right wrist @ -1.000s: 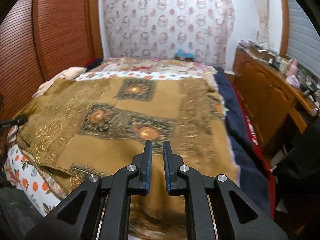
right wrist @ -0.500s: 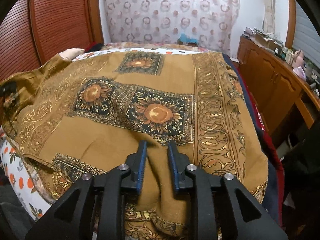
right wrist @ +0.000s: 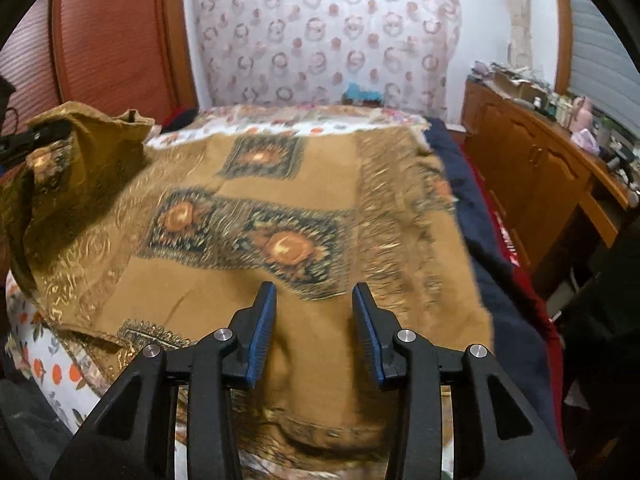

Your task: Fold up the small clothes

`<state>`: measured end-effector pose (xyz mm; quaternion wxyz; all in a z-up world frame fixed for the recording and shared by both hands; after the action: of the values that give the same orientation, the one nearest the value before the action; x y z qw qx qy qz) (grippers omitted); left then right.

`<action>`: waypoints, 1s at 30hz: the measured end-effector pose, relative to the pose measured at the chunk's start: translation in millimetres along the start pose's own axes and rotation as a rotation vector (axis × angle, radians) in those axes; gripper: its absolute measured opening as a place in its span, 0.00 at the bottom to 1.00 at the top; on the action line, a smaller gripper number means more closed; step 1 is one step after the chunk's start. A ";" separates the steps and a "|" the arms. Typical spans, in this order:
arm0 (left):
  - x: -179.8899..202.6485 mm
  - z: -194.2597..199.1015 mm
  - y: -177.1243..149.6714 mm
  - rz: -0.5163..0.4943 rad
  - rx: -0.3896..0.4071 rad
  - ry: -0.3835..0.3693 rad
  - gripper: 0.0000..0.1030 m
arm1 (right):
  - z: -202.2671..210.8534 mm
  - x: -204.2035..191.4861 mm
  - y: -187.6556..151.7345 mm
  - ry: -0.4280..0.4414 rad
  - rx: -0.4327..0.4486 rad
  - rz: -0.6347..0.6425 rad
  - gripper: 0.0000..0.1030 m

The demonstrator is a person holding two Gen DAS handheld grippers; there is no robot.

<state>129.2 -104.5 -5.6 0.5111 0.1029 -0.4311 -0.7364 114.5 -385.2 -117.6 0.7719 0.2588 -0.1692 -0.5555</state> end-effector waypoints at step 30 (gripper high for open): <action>13.1 -53.8 -12.9 -0.089 -0.219 0.109 0.43 | 21.1 38.7 33.5 -0.035 0.069 -0.050 0.38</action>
<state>146.5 -142.7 -43.9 0.5088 0.1055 -0.3149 -0.7942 141.3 -417.9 -81.9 0.7452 0.2797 -0.1954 -0.5729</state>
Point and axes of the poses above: each gripper's, at about its wrist camera, not at the fingertips, and z roughly against the way its jaws point, x to its right, y to its top, the point moved 6 cm from there along -z, roughly the way its jaws point, and after that the axes turned 12 degrees about -x, right-handed, at the moved point
